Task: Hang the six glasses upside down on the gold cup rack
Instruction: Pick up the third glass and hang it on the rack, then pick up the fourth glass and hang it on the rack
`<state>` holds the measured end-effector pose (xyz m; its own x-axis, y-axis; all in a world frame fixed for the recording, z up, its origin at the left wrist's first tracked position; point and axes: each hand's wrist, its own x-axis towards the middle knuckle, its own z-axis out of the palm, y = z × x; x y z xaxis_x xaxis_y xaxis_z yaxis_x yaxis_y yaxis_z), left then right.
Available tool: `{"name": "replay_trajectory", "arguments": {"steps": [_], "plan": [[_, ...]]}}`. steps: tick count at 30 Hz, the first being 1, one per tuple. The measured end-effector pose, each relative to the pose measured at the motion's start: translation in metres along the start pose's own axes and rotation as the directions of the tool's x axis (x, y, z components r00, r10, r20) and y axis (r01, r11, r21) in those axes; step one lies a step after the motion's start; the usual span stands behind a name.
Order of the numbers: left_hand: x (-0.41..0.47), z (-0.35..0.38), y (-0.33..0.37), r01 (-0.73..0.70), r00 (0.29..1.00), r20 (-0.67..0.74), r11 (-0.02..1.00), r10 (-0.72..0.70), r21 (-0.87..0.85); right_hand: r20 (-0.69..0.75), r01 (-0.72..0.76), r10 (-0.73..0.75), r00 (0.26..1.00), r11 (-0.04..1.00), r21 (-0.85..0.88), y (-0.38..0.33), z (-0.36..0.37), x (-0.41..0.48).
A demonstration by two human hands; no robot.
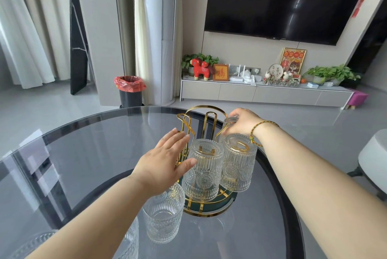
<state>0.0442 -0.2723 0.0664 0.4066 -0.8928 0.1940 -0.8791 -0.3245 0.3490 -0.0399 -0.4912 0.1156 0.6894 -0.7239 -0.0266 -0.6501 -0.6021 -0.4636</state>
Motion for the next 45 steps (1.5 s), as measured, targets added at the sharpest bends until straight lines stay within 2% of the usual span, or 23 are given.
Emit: {"name": "replay_trajectory", "arguments": {"steps": [15, 18, 21, 25, 29, 35, 39, 42, 45], "plan": [[0.001, 0.001, 0.0, 0.004, 1.0, 0.004, 1.0, -0.004, -0.012, -0.033, 0.013, -0.01, 0.999, 0.995, 0.095, 0.003, -0.002, -0.009], [0.001, -0.001, 0.0, 0.013, 0.999, 0.03, 1.0, -0.013, -0.007, -0.098, 0.033, -0.02, 0.995, 0.991, 0.129, 0.004, -0.008, -0.029], [-0.003, -0.007, 0.004, 0.035, 0.998, 0.056, 0.999, -0.032, -0.039, -0.222, 0.101, -0.06, 0.973, 0.979, 0.176, 0.005, -0.012, -0.059], [-0.027, -0.02, 0.005, 0.047, 0.997, -0.058, 0.993, -0.053, -0.11, -0.379, 0.221, -0.123, 0.917, 0.949, 0.227, 0.002, -0.003, -0.106], [-0.075, -0.04, -0.003, 0.04, 0.969, -0.233, 0.984, -0.08, -0.171, -0.422, 0.344, -0.192, 0.886, 0.883, 0.319, -0.011, 0.028, -0.153], [-0.164, -0.068, -0.039, 0.128, 0.876, -0.436, 0.971, -0.205, -0.2, -0.33, 0.44, -0.307, 0.893, 0.746, 0.5, -0.046, 0.097, -0.215], [-0.218, -0.053, -0.068, 0.273, 0.8, -0.476, 0.928, -0.365, -0.252, -0.215, 0.426, -0.374, 0.902, 0.695, 0.58, -0.069, 0.15, -0.254], [-0.247, -0.03, -0.093, 0.413, 0.736, -0.449, 0.862, -0.506, -0.293, -0.106, 0.383, -0.415, 0.904, 0.672, 0.633, -0.083, 0.188, -0.278], [-0.266, -0.003, -0.114, 0.538, 0.719, -0.341, 0.795, -0.606, -0.28, -0.006, 0.319, -0.426, 0.905, 0.667, 0.673, -0.096, 0.22, -0.289]]}}
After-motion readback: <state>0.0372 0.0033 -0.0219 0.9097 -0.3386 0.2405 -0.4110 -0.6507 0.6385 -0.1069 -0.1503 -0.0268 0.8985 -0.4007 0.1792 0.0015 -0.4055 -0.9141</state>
